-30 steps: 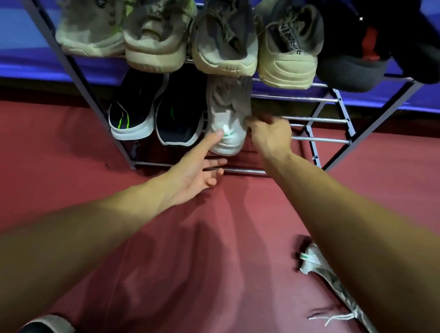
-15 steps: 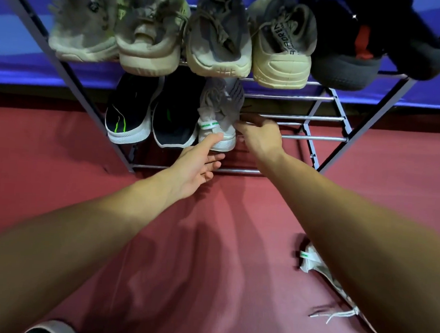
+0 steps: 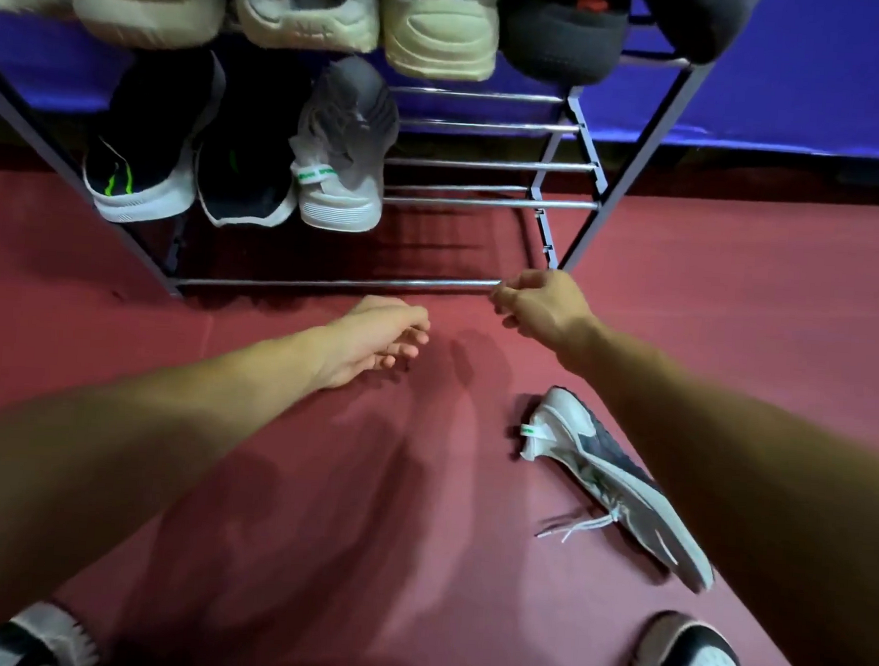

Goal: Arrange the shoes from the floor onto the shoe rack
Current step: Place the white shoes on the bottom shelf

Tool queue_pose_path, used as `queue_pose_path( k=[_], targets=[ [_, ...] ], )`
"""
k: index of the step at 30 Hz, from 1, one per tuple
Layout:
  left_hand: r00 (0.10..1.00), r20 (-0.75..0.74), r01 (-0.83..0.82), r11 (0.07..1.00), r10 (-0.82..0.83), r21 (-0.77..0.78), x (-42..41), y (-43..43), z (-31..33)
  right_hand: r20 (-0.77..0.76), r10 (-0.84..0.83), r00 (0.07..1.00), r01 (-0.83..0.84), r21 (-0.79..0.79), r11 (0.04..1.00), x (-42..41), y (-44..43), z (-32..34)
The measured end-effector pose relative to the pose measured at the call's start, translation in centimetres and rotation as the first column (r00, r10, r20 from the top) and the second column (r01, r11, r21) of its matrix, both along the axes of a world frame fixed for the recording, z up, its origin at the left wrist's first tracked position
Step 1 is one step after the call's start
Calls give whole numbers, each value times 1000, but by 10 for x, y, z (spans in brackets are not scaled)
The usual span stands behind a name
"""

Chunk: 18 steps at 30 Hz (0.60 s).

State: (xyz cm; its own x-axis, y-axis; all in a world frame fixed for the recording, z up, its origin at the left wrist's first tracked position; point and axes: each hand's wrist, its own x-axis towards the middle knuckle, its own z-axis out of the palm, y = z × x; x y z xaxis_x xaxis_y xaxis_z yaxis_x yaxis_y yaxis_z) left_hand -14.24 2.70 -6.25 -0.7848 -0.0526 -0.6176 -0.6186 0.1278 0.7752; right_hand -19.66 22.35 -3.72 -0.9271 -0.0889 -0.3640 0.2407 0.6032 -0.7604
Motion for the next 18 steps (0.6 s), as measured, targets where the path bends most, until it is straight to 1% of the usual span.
queue_pose_path(
  k=[4, 8, 10, 13, 15, 17, 18],
  targets=[
    [988, 34, 156, 982, -153, -106, 0, 30, -17, 55, 33, 998, -43, 177, 983, 12, 43, -19],
    [932, 65, 361, 911, -355, -197, -7, 59, -32, 149, 157, 976, -203, 380, 902, 33, 75, -31],
    [913, 52, 405, 885, -405, -231, -12, 76, -38, 136, 144, 980, -188, 410, 893, 38, 82, -39],
    [877, 54, 476, 849, -478, -229, -17, 101, -49, 87, 58, 994, -89, 400, 912, 36, 87, -50],
    [843, 72, 534, 814, -532, -229, -19, 114, -58, 145, 68, 987, -128, 455, 881, 34, 93, -57],
    [810, 88, 581, 776, -579, -244, -21, 125, -67, 252, 102, 962, -221, 504, 835, 34, 100, -61],
    [790, 96, 607, 752, -606, -255, -23, 129, -72, 301, 112, 947, -257, 502, 826, 34, 104, -62]
  ],
)
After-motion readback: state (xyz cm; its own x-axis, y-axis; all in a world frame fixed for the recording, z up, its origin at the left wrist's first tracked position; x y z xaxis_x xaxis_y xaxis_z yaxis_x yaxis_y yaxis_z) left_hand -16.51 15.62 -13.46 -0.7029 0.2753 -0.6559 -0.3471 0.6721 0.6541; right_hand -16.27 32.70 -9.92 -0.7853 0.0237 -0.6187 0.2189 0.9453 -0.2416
